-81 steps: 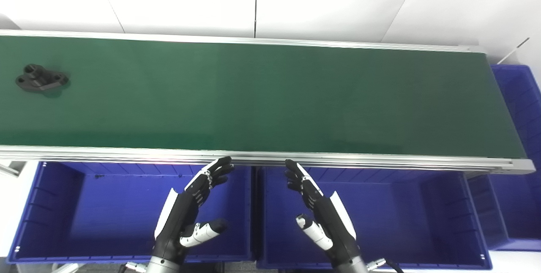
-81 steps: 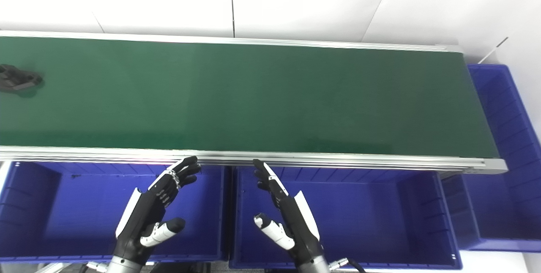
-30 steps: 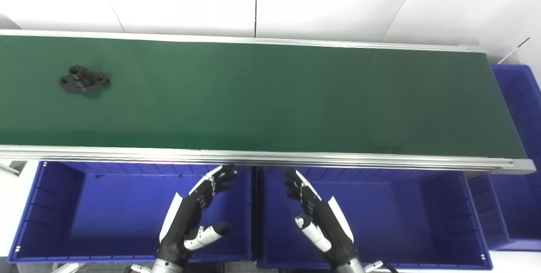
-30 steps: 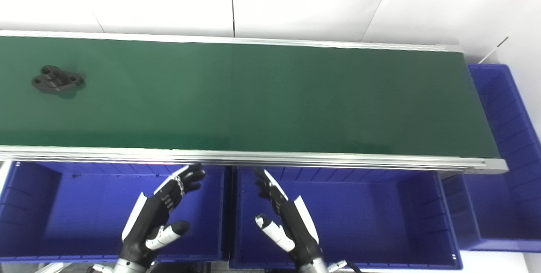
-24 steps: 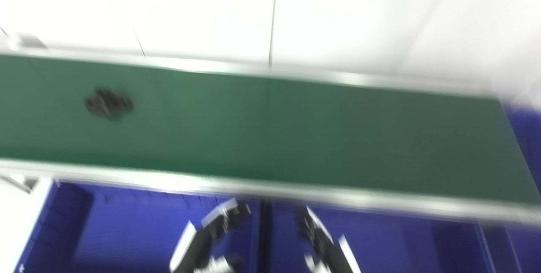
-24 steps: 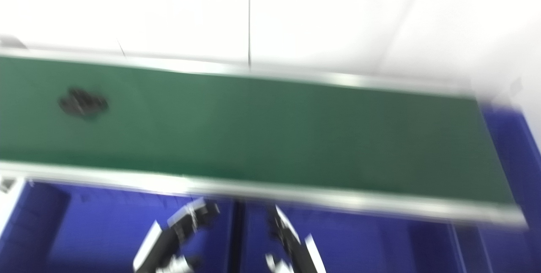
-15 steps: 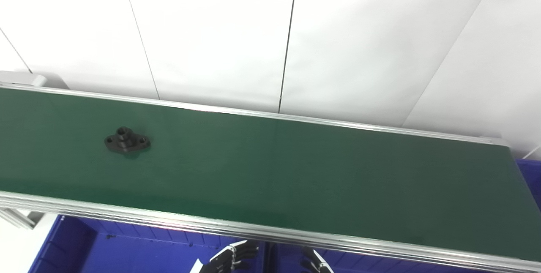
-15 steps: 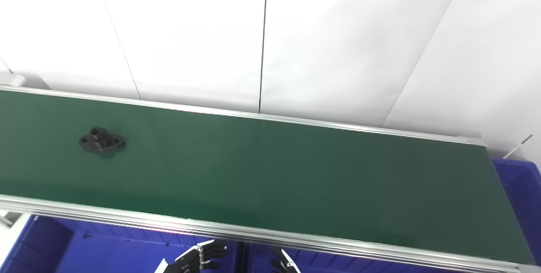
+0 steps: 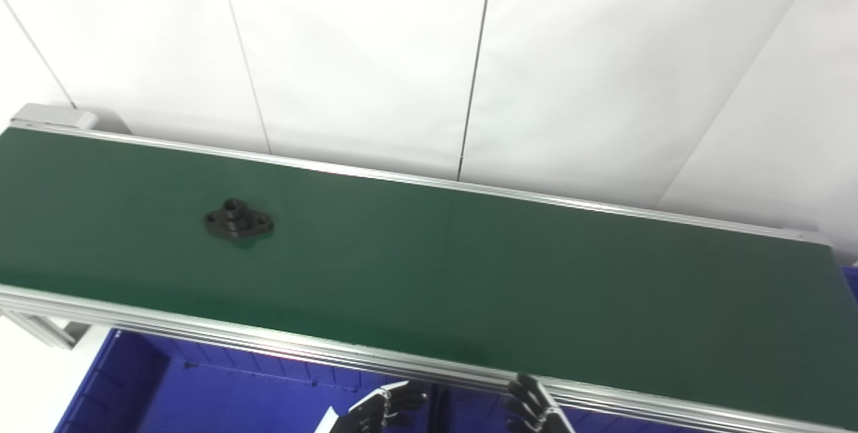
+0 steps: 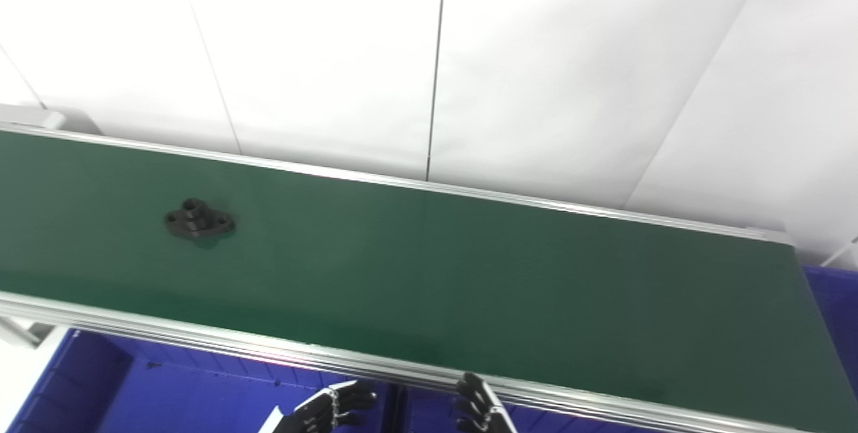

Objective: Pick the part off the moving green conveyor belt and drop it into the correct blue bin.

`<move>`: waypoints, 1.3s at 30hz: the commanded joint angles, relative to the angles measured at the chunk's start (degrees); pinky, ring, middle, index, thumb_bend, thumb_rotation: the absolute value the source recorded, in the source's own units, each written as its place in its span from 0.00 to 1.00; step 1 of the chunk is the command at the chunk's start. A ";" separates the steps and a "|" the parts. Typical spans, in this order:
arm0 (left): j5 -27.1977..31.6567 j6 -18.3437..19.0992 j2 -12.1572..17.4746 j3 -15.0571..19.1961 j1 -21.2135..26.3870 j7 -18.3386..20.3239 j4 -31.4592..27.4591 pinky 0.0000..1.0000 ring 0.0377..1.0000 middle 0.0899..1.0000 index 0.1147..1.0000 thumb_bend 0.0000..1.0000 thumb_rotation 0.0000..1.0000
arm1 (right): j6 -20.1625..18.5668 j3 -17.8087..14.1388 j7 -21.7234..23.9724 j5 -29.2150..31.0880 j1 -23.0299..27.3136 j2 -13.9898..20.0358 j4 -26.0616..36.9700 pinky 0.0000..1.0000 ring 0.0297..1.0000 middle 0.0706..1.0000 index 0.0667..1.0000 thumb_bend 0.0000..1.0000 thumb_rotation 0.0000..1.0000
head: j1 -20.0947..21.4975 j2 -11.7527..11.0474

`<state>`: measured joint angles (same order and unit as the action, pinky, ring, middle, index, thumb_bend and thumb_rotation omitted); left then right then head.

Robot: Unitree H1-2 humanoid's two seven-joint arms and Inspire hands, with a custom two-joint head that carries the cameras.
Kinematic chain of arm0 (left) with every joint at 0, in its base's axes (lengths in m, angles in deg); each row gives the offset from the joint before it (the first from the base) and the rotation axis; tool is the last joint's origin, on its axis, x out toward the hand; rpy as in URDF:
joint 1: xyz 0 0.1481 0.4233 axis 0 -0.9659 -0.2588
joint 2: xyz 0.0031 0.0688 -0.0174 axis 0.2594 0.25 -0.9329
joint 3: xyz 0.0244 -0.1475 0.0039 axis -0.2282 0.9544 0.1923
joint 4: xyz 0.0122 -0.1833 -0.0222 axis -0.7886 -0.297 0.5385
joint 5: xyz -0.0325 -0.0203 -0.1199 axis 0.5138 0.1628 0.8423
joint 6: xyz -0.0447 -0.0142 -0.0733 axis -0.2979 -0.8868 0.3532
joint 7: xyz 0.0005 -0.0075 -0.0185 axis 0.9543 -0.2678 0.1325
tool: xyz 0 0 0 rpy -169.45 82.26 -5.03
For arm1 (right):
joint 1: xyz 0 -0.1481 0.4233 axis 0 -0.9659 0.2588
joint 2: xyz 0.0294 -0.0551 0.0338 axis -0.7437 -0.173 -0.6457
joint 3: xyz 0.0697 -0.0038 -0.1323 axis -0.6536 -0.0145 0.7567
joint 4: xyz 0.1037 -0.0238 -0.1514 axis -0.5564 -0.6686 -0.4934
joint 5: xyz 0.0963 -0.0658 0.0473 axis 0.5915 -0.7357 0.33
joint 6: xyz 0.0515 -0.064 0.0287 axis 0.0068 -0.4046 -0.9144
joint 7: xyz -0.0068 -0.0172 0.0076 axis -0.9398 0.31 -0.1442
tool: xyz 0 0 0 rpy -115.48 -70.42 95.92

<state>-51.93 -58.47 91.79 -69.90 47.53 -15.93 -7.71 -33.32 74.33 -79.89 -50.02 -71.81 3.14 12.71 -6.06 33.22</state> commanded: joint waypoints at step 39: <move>0.26 -1.99 -0.03 -1.45 1.58 1.18 -1.54 0.75 0.79 0.78 0.75 0.89 0.61 | -21.00 -1.44 3.50 -33.80 41.31 -3.20 9.26 0.61 0.76 0.82 0.86 0.86 0.64 | 2.76 1.04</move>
<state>-52.00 -58.45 91.88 -71.03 49.38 -15.07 -7.78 -53.61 72.64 -75.58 -83.38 -32.60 0.61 21.99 -3.25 34.28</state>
